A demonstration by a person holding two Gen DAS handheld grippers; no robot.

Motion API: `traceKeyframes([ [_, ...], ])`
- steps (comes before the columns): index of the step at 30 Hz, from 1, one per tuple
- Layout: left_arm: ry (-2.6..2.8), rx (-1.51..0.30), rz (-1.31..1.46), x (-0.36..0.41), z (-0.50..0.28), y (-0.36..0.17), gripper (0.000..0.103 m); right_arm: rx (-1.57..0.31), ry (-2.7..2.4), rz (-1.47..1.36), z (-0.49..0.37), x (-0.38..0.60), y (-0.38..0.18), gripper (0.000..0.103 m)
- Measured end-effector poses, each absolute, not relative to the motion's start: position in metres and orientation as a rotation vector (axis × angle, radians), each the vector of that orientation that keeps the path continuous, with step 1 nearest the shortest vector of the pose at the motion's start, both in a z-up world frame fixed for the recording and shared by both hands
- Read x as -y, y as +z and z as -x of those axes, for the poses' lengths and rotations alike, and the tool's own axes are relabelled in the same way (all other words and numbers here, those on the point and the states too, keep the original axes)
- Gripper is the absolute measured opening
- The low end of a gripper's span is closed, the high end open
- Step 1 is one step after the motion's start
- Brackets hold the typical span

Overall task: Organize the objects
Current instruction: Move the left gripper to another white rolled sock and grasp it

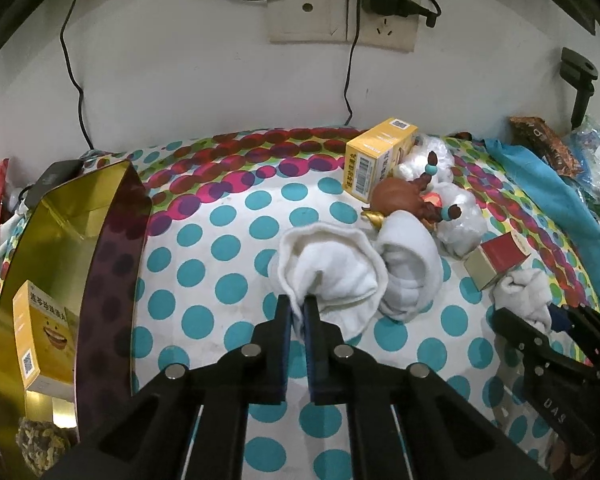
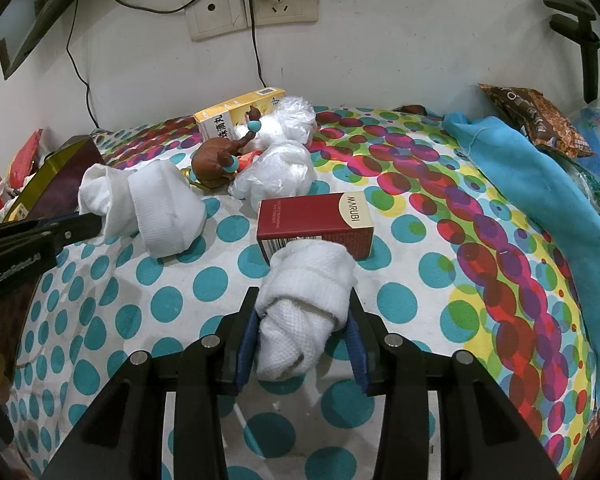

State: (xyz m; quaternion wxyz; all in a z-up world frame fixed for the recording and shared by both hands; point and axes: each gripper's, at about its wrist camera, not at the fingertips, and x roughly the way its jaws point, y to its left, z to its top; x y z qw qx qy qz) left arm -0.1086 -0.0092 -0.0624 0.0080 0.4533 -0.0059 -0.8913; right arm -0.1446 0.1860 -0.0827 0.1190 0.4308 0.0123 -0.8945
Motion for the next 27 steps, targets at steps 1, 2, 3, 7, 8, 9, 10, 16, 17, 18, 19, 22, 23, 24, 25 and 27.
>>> traceKeyframes([
  [1,-2.786,0.019,-1.419,0.010,0.108,-0.062,0.006,-0.037,-2.615,-1.260,0.145,-0.186,-0.083,0.038],
  [2,-2.804,-0.002,-1.419,0.011,0.107,-0.061,0.006,-0.036,-2.615,-1.260,0.145,-0.187,-0.083,0.038],
  [3,-2.834,-0.034,-1.428,0.013,0.106,-0.060,0.008,-0.035,-2.614,-1.259,0.145,-0.187,-0.083,0.038],
  [7,-2.863,-0.090,-1.438,0.015,0.105,-0.054,0.053,-0.033,-2.614,-1.260,0.145,-0.187,-0.083,0.038],
  [8,-2.874,-0.099,-1.430,0.016,0.104,-0.052,0.061,-0.036,-2.615,-1.260,0.146,-0.187,-0.083,0.038],
  [9,-2.899,-0.111,-1.408,0.017,0.102,-0.049,0.064,-0.036,-2.615,-1.260,0.145,-0.187,-0.083,0.038],
  [10,-2.901,-0.115,-1.393,0.016,0.101,-0.048,0.064,-0.034,-2.615,-1.260,0.146,-0.188,-0.083,0.038],
  [16,-2.874,-0.112,-1.442,0.017,0.117,-0.056,0.067,-0.031,-2.615,-1.260,0.146,-0.188,-0.083,0.039],
  [17,-2.878,-0.094,-1.441,0.016,0.119,-0.058,0.067,-0.033,-2.616,-1.261,0.146,-0.189,-0.083,0.039],
  [18,-2.885,-0.077,-1.448,0.013,0.122,-0.060,0.067,-0.034,-2.615,-1.261,0.146,-0.188,-0.083,0.040],
  [19,-2.886,-0.065,-1.460,0.010,0.126,-0.062,0.067,-0.035,-2.615,-1.261,0.146,-0.189,-0.083,0.040],
  [22,-2.885,-0.065,-1.476,0.006,0.134,-0.066,0.068,-0.039,-2.613,-1.262,0.144,-0.187,-0.083,0.041],
  [23,-2.881,-0.071,-1.473,0.005,0.136,-0.066,0.068,-0.042,-2.613,-1.262,0.144,-0.186,-0.083,0.042],
  [24,-2.880,-0.082,-1.479,0.005,0.138,-0.067,0.068,-0.043,-2.612,-1.262,0.144,-0.186,-0.084,0.043],
  [25,-2.888,-0.110,-1.490,0.006,0.140,-0.068,0.068,-0.045,-2.610,-1.262,0.143,-0.185,-0.083,0.043],
  [27,-2.896,-0.166,-1.482,0.009,0.142,-0.070,0.068,-0.048,-2.610,-1.263,0.144,-0.184,-0.084,0.043],
])
